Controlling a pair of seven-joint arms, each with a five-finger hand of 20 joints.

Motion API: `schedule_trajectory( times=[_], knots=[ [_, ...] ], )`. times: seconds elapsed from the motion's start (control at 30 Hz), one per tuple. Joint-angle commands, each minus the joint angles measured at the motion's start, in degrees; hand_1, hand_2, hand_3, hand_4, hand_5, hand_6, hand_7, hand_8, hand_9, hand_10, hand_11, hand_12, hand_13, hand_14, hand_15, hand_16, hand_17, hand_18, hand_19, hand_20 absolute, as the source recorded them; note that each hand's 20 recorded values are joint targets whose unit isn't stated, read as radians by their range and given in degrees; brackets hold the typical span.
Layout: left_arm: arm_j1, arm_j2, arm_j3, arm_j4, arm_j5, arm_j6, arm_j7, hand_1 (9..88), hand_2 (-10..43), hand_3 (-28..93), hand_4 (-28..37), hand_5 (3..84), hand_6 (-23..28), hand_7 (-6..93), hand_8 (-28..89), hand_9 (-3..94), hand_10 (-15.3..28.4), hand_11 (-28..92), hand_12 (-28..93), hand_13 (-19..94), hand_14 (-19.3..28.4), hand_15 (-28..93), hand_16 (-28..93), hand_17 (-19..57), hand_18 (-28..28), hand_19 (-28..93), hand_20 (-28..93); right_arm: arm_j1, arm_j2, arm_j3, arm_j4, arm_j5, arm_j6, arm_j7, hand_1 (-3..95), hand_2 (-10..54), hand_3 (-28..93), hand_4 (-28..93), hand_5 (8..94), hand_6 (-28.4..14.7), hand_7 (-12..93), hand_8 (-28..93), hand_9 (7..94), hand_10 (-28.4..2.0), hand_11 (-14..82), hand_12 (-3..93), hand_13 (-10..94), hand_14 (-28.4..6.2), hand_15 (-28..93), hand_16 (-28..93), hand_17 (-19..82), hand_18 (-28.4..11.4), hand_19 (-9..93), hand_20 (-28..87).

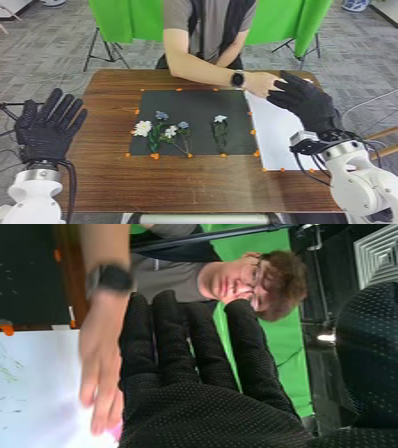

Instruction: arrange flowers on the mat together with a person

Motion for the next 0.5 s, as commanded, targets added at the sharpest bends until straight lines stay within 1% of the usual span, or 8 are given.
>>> schedule_trajectory(
  times=[0.03,0.07,0.2,0.27,0.33,0.4,0.43,0.5],
  knots=[
    [1.33,-0.60,-0.01,-0.05,-0.32,0.13,0.00,25.3,13.7,68,-28.3,40.3,7.0,13.9,-10,35.6,14.8,18,9,25,13.7,28,-7,-5.3,13.3,31,12,-0.51,-0.38,0.32,-0.07,0.42,-0.25,0.64,22.2,-0.4,70,-24,38.9,-3.6,9,-8,38.3,-15.5,3.9,15.5,35,-14.3,13,26,16,-15.9,33,18],
    [1.29,-0.60,-0.04,-0.07,-0.34,0.27,-0.02,25.3,13.7,68,-28.3,40.3,7.0,13.8,-10,35.6,14.7,18,9,25,13.7,28,-7,-5.3,13.4,31,12,-0.55,-0.30,0.34,-0.07,0.57,-0.07,0.63,22.2,-0.4,70,-24,38.9,-3.7,9,-8,38.4,-15.5,3.9,15.5,35,-14.3,13,26,16,-15.9,33,18],
    [1.31,-0.67,-0.05,0.03,0.01,-0.11,-0.20,25.3,13.8,68,-28.3,40.3,7.1,14.0,-10,35.6,14.8,18,9,25,13.7,28,-7,-5.4,13.4,31,12,-0.88,-0.57,0.67,-0.25,0.76,-0.21,0.86,22.2,-0.2,70,-24,38.8,-3.7,9,-8,38.5,-15.6,3.9,15.6,34,-14.3,13,26,16,-15.9,33,18],
    [1.39,-0.77,-0.01,-0.07,-0.14,-0.12,-0.36,25.2,13.8,68,-28.3,40.3,7.1,13.9,-10,35.6,14.7,18,9,25,13.7,28,-7,-5.4,13.4,31,12,-0.79,-0.73,0.56,-0.22,0.63,-0.34,1.02,22.2,-0.2,70,-24,38.8,-3.8,9,-8,38.6,-15.6,3.9,15.6,34,-14.4,13,25,16,-15.9,33,18],
    [1.23,-0.83,0.20,0.06,-0.31,0.09,-0.33,25.3,13.8,68,-28.3,40.3,7.1,13.9,-10,35.6,14.7,18,9,25,13.7,28,-7,-5.4,13.3,31,12,-0.69,-0.73,0.46,-0.11,0.68,-0.61,1.13,22.3,-0.2,70,-24,38.9,-3.8,9,-8,38.6,-15.7,3.9,15.6,34,-14.4,13,25,16,-15.9,33,18],
    [1.14,-0.80,0.34,0.04,-0.77,0.67,-0.18,25.2,13.8,69,-28.3,40.3,7.1,13.9,-10,35.5,14.7,18,9,25,13.7,28,-7,-5.4,13.3,31,12,-0.51,-0.74,0.26,0.07,0.91,-0.51,1.26,22.2,-0.2,70,-24,38.9,-3.8,9,-8,38.7,-15.9,3.9,15.6,34,-14.3,13,25,16,-15.9,33,18],
    [1.04,-0.80,0.40,0.14,-0.98,0.65,-0.12,25.3,13.8,68,-28.3,40.4,7.1,13.8,-10,35.6,14.7,18,9,25,13.7,28,-7,-5.4,13.4,31,12,-0.48,-0.76,0.24,0.11,1.14,-0.50,1.34,22.2,-0.1,70,-24,38.8,-3.8,9,-8,38.7,-15.9,3.9,15.6,34,-14.4,13,25,16,-15.9,33,18],
    [1.14,-0.82,0.43,0.12,-1.99,0.41,0.23,25.3,13.9,68,-28.3,40.3,7.0,13.9,-10,35.6,14.8,18,9,25,13.7,28,-7,-5.4,13.4,31,12,-0.61,-0.86,0.29,0.09,1.31,-0.37,1.31,22.2,-0.1,70,-24,38.9,-3.9,9,-8,38.6,-16.0,3.9,15.6,34,-14.4,13,25,16,-15.9,33,18]
  ],
)
